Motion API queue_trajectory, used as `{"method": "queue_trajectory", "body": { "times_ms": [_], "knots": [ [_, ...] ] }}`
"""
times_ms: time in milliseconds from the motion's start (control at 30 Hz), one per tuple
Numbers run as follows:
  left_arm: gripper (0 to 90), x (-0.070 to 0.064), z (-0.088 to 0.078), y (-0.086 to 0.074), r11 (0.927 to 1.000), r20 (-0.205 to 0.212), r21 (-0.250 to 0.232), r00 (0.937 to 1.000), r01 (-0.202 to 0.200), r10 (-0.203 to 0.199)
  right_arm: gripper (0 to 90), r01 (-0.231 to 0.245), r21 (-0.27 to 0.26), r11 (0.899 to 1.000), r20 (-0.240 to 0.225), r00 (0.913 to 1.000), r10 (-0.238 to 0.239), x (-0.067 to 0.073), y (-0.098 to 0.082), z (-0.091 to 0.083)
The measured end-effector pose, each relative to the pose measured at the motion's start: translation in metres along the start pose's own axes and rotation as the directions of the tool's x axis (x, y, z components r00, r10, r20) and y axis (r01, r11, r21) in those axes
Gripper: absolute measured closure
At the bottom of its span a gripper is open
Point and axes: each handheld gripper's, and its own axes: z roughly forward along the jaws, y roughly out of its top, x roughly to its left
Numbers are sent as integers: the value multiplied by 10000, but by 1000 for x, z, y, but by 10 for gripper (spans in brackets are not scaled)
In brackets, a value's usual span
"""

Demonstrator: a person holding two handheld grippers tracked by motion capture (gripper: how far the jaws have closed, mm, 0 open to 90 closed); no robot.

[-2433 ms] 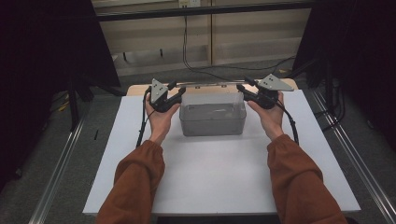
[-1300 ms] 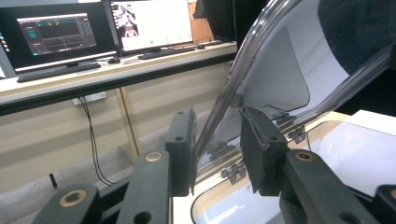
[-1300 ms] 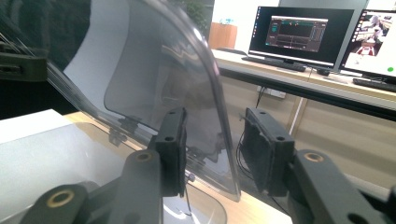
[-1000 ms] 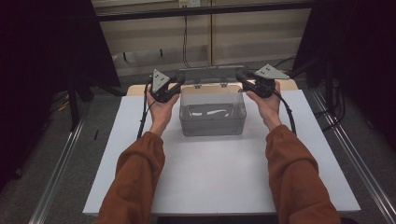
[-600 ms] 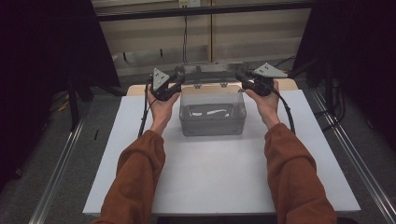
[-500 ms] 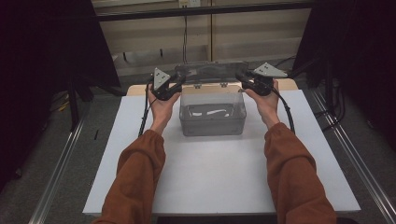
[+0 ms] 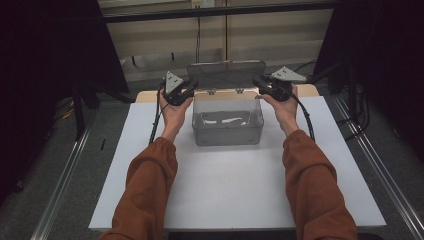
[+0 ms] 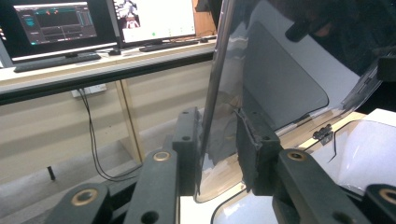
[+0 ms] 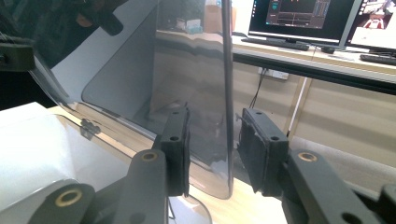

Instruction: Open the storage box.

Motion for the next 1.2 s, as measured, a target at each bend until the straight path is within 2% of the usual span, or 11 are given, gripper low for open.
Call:
{"method": "queue_trajectory", "body": {
  "times_ms": [133,200,233,300,500,533,733,833,900,1067,1200],
  "knots": [
    [722,3,2,-1,9997,-24,205,9999,-120,120,615,-213,79,9997,7,9998,213,-1,-2,3],
    [733,3,5,-2,9997,-31,179,9999,136,-135,598,-278,163,9995,-57,9996,279,0,-4,5],
    [736,5,5,-3,9995,-51,307,10000,15,-13,595,-304,205,9993,2,9995,304,0,-5,5],
    [739,4,7,-5,9996,-63,203,9998,209,-208,610,-492,175,9986,-47,9988,493,-1,-6,6],
    [748,7,10,-5,9989,-50,352,9995,323,-321,644,-346,330,9989,-198,9992,352,-2,-11,11],
    [750,8,10,-5,9986,-33,481,9998,201,-200,646,-319,300,9990,-195,9993,325,-2,-12,11],
    [751,10,14,-5,9974,4,558,9989,459,-460,665,-546,274,9981,-183,9983,551,-5,-16,13],
    [753,12,15,-8,9957,107,787,9987,483,-493,682,-386,600,9975,-128,9991,394,-6,-19,15],
    [753,12,16,-10,9939,118,758,9966,805,-816,700,-466,575,9973,-180,9987,477,-7,-21,15],
    [752,14,19,-11,9906,110,1135,9969,765,-783,734,-514,579,9970,-138,9985,522,-9,-23,17],
    [743,14,22,-15,9873,86,1218,9946,1019,-1037,747,-696,566,9960,-91,9975,702,-10,-26,20]
  ]
}}
